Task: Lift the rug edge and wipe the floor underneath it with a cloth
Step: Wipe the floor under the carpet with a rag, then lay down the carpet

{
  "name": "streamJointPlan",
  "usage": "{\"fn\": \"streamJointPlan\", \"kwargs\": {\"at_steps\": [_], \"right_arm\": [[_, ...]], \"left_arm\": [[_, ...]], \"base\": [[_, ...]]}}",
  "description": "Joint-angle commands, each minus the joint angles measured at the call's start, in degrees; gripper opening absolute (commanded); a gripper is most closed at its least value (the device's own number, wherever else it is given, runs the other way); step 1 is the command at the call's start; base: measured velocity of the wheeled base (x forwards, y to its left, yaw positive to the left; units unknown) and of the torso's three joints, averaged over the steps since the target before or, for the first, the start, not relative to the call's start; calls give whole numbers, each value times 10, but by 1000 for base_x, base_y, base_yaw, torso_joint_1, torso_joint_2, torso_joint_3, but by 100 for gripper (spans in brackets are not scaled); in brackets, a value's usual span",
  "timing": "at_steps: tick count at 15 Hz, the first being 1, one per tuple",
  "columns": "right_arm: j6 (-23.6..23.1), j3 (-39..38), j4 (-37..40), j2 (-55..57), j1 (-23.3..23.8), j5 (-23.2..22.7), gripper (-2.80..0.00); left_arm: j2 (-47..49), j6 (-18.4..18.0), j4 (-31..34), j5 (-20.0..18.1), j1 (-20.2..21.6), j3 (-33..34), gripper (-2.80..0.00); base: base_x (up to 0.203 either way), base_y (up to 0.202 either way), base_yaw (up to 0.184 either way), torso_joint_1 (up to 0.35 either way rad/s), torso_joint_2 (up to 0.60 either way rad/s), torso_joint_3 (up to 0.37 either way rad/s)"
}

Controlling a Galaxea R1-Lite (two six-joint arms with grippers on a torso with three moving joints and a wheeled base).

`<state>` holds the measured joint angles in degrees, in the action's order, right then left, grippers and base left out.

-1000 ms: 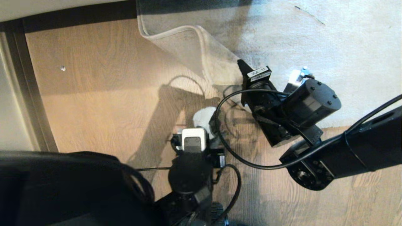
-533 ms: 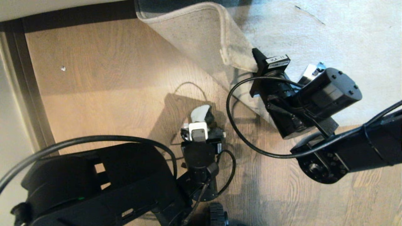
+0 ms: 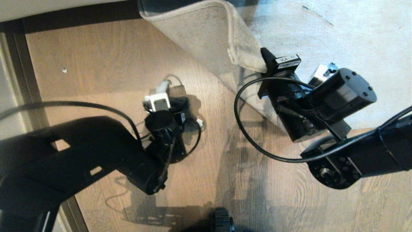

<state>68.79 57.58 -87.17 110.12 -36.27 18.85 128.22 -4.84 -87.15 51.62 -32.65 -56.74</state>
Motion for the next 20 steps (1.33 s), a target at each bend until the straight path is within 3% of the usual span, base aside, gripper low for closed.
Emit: {"fn": "streamJointPlan", "kwargs": {"at_steps": [1,4,8,11,12,14,18,20], "right_arm": [[5,-1,-25,-2,0,0,-280],[7,-19,-24,-9,-1,-5,-280],[13,-66,-25,-26,-1,-40,-280],[12,-71,-25,-28,-1,-41,-280],[12,-72,-25,-28,-2,-40,-280],[13,-73,-25,-29,-1,-41,-280],[13,-73,-25,-27,-2,-41,-280],[13,-73,-25,-26,-2,-41,-280]], "left_arm": [[-74,-24,-28,0,47,16,-280],[-150,-44,-28,0,62,102,-280],[-285,-57,-28,3,65,280,-280],[-404,-65,-28,5,80,425,-280],[-441,-70,-28,5,103,466,-280],[-499,-78,-28,2,190,543,-280],[-556,-106,-28,1,343,566,-280],[-602,-140,-28,-1,357,567,-280]], "base": [[0,0,0,0,0,0],[0,0,0,0,0,0],[0,0,0,0,0,0],[0,0,0,0,0,0],[0,0,0,0,0,0],[0,0,0,0,0,0],[0,0,0,0,0,0],[0,0,0,0,0,0]]}}
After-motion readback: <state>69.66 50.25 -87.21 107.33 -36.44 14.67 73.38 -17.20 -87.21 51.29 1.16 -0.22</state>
